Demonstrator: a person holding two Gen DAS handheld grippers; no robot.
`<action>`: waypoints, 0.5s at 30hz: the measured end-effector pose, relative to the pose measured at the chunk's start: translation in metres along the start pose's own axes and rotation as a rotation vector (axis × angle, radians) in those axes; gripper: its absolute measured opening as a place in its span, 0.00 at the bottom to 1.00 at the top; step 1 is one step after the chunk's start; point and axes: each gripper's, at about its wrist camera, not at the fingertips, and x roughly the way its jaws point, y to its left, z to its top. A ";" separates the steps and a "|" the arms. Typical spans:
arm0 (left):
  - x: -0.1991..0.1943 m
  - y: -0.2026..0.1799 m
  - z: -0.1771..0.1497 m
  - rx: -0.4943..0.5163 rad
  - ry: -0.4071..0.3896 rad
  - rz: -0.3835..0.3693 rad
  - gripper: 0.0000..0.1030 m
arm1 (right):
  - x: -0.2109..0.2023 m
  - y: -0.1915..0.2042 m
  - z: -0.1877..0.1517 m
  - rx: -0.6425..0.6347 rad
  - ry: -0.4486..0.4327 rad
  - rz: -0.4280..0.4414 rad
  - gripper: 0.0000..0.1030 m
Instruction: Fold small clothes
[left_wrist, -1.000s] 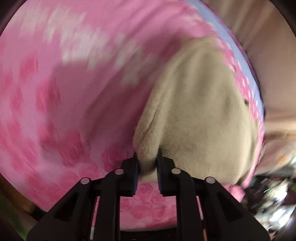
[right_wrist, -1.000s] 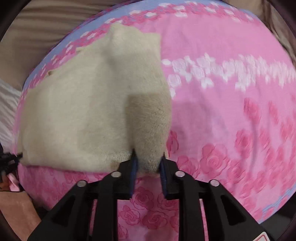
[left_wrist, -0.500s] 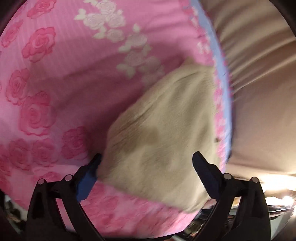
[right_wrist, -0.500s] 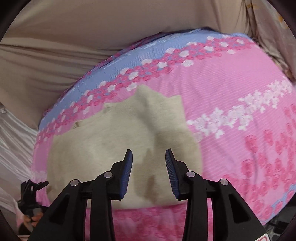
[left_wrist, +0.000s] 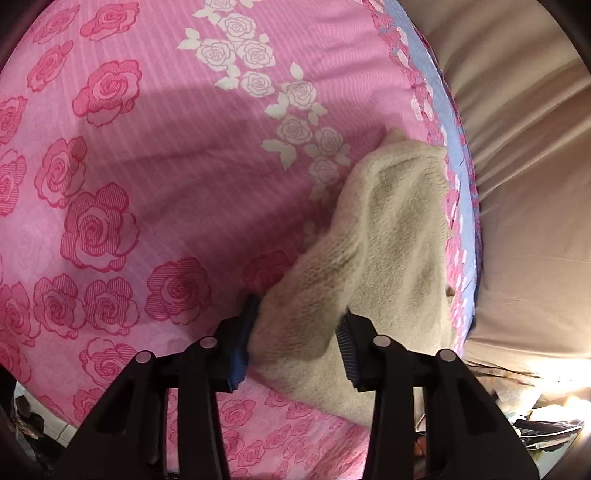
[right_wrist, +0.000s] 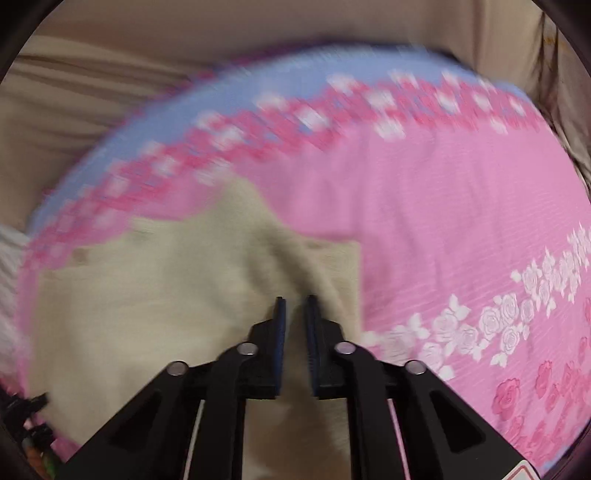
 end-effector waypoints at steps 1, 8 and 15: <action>0.001 -0.002 0.000 0.004 -0.002 0.010 0.38 | -0.001 -0.005 0.003 0.040 0.000 0.032 0.00; 0.002 -0.012 0.001 -0.010 -0.029 -0.002 0.58 | -0.050 0.011 -0.014 0.015 -0.091 0.117 0.05; -0.030 -0.068 -0.009 0.153 -0.100 -0.105 0.18 | -0.067 0.010 -0.044 0.007 -0.068 0.156 0.08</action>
